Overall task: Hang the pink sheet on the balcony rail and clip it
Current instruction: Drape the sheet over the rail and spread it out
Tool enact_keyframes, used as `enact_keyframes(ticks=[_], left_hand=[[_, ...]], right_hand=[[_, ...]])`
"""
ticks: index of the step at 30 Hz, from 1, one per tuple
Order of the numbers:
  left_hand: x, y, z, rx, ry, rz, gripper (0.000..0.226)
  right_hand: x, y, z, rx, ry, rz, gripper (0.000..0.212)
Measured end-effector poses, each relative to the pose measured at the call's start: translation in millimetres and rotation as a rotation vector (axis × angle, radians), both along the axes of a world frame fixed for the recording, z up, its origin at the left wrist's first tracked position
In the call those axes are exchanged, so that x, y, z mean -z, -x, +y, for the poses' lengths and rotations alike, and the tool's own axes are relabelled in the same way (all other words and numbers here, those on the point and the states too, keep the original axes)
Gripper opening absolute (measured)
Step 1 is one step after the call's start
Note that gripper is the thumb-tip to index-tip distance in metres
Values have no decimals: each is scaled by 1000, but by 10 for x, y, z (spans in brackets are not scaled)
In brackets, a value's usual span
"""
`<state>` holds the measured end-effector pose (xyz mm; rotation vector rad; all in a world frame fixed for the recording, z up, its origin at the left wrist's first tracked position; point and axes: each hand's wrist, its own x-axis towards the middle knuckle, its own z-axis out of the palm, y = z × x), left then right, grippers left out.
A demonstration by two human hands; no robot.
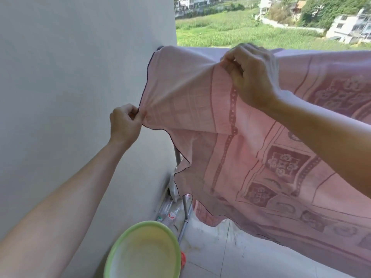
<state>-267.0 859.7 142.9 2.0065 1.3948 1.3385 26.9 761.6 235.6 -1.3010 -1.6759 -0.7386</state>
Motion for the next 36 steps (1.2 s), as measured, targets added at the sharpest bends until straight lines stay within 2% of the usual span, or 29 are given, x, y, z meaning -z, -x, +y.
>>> enact_keyframes(ticks=[4, 7, 9, 11, 13, 14, 16, 18, 21, 23, 26, 30, 33, 36], left_hand=[[441, 42, -136, 15, 126, 38, 22], [590, 50, 15, 19, 285, 98, 26], [504, 17, 205, 52, 425, 71, 25], [318, -89, 378, 135, 524, -54, 18], [53, -260, 484, 211, 539, -238, 11], [-84, -353, 522, 260, 552, -324, 18], [-304, -526, 585, 390, 608, -440, 46], [-385, -661, 619, 453, 594, -509, 56], [-401, -774, 695, 333, 464, -571, 26], [-409, -759, 768, 254, 383, -538, 13], [-340, -612, 844, 208, 296, -424, 26], [-56, -354, 712, 190, 294, -364, 39], [233, -212, 554, 199, 343, -321, 45], [292, -225, 450, 216, 392, -314, 28]], right_hand=[[335, 30, -256, -77, -23, -192, 23], [519, -18, -311, -53, 124, -326, 21], [430, -109, -282, 31, 214, -330, 25], [203, -236, -222, 174, 260, -305, 35], [-71, -382, -135, 318, 266, -265, 44], [-200, -449, -81, 376, 273, -235, 47], [-421, -544, 31, 461, 306, -168, 54], [-555, -601, 131, 504, 370, -80, 59], [-574, -643, 274, 437, 525, 63, 56], [-482, -644, 351, 390, 620, 101, 49], [-419, -601, 428, 400, 564, 92, 47], [-514, -472, 518, 176, 679, 122, 37], [-521, -351, 538, 137, 562, 28, 25], [-480, -305, 545, 174, 428, -15, 18]])
